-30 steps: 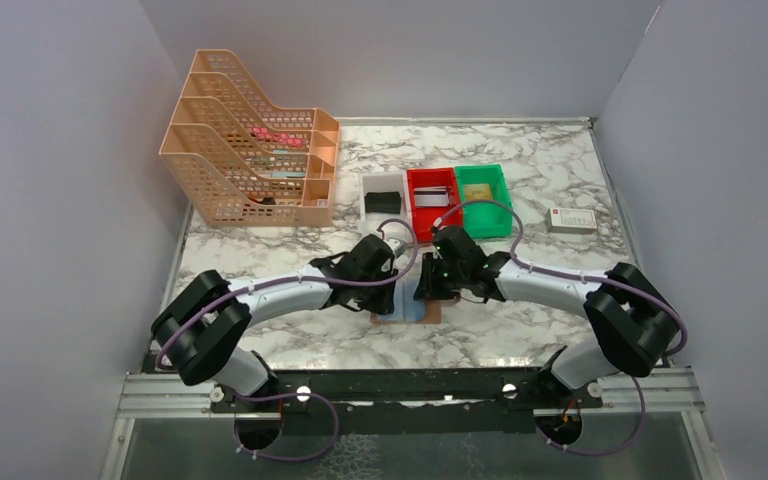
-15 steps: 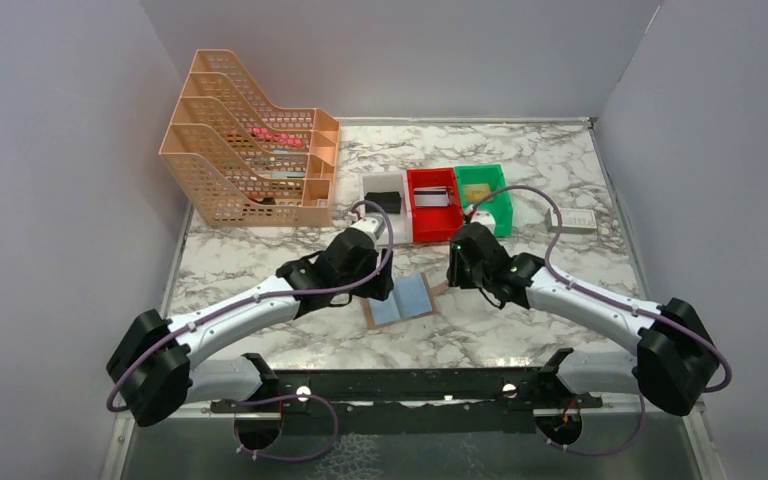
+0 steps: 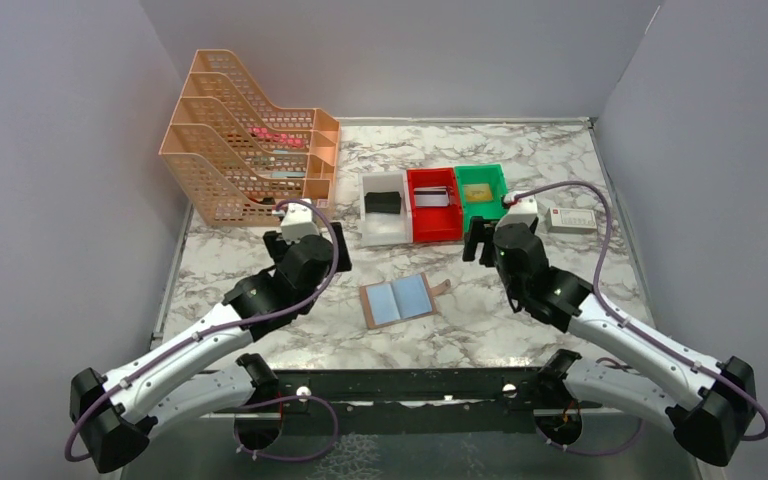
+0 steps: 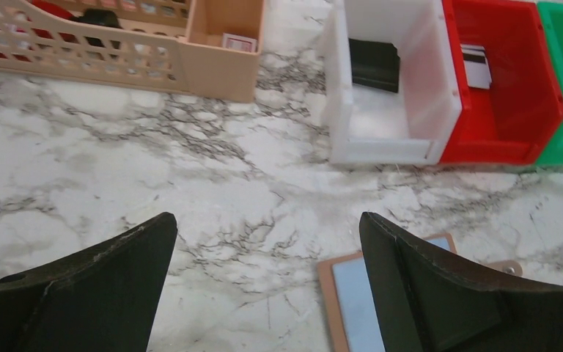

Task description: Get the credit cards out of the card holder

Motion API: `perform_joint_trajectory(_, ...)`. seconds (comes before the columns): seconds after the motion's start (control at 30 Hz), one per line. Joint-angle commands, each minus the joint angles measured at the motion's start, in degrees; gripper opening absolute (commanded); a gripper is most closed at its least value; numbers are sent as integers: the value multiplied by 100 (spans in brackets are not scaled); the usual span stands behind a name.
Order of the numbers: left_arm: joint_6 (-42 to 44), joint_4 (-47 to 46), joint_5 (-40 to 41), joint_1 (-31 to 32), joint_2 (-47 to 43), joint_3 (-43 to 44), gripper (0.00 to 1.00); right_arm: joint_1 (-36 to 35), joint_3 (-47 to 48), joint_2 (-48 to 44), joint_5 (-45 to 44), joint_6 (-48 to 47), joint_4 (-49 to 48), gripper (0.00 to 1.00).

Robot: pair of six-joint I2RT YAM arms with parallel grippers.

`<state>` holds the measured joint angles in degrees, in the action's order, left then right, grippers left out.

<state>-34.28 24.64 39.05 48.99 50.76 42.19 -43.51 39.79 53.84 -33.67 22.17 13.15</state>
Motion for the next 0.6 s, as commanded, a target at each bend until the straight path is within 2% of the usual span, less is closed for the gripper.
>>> perform_joint_trajectory(0.0,381,295,1222,29,-388,176,99,8,-170,-333,-950,-615,-584,83)
perform_joint_trajectory(0.13,907,313,1606,27,-565,250,99,148,-227,-549,-1035,-778,-795,90)
perform_joint_trajectory(0.23,1170,312,1832,27,-660,184,99,725,-119,-658,9,-620,-708,90)
perform_joint_trajectory(0.3,1214,310,1902,30,-730,91,99,930,-74,-662,405,-586,-672,90)
perform_joint_trajectory(0.57,1227,338,1890,28,-651,-13,99,938,-182,-916,742,-625,-579,90)
